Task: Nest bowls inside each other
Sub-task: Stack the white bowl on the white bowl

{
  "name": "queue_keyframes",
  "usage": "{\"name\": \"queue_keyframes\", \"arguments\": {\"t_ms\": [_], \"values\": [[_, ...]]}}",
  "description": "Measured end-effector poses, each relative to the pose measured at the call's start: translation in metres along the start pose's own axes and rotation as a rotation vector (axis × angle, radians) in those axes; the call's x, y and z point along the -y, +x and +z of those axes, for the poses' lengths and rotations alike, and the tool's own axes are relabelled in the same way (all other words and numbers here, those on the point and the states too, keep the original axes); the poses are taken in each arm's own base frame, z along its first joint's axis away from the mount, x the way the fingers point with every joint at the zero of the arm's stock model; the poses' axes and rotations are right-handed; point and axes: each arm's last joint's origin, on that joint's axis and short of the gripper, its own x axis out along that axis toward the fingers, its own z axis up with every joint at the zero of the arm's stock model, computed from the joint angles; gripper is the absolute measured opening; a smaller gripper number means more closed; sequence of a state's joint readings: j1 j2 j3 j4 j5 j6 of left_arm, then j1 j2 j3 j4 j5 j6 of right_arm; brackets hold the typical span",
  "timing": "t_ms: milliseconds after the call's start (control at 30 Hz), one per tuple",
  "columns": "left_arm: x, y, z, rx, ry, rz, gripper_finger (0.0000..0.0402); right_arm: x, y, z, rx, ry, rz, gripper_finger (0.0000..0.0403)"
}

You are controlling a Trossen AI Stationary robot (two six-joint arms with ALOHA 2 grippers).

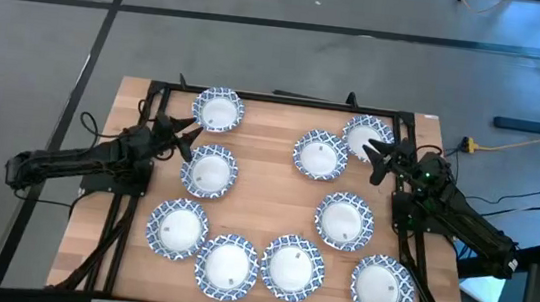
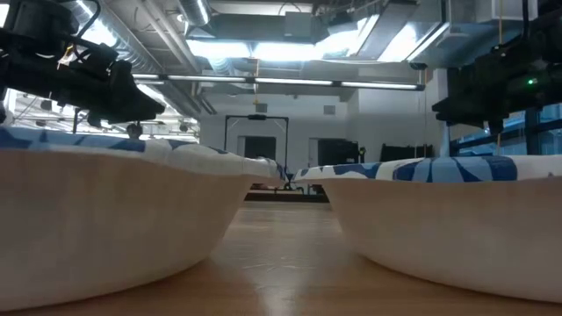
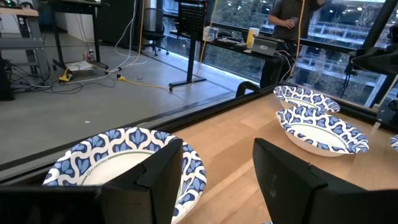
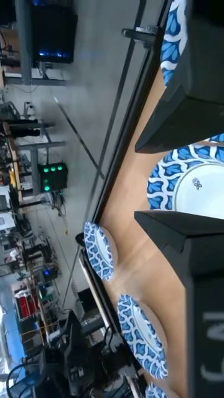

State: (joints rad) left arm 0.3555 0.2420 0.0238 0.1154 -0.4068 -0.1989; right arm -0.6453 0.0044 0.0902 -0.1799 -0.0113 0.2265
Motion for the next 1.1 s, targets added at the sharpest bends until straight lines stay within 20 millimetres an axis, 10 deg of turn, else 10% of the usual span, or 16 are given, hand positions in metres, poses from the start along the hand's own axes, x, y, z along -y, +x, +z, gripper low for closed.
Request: {"name": "queue_keyframes", "arguments": {"t_ms": [1100], "values": [[0.0,0.0,0.0001,0.001,0.079,0.0,0.019,-0.0002,-0.0001,0.0027,0.031,0.104,-0.007,0.0162]]}}
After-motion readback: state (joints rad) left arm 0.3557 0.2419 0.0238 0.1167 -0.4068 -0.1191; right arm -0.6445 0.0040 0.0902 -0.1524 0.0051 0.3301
